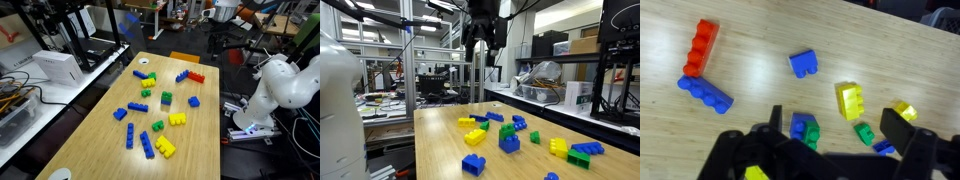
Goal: Attach a three piece yellow Lego to the stack of Legos
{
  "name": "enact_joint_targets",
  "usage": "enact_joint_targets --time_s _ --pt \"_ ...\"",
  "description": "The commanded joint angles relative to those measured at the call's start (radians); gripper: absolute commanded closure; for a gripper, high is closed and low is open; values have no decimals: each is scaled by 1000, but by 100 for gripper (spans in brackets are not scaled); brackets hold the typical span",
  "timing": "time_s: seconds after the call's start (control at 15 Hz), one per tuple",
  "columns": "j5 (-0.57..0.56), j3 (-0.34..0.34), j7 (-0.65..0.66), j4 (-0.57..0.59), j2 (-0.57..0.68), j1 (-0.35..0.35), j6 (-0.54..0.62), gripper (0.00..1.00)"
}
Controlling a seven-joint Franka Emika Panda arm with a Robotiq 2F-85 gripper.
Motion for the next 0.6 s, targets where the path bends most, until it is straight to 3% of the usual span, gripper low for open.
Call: enact_joint_targets --time_s 0.0,0.53 --pt "29 36 9 59 117 26 43 0" --pt "82 79 -50 63 304 89 258 0"
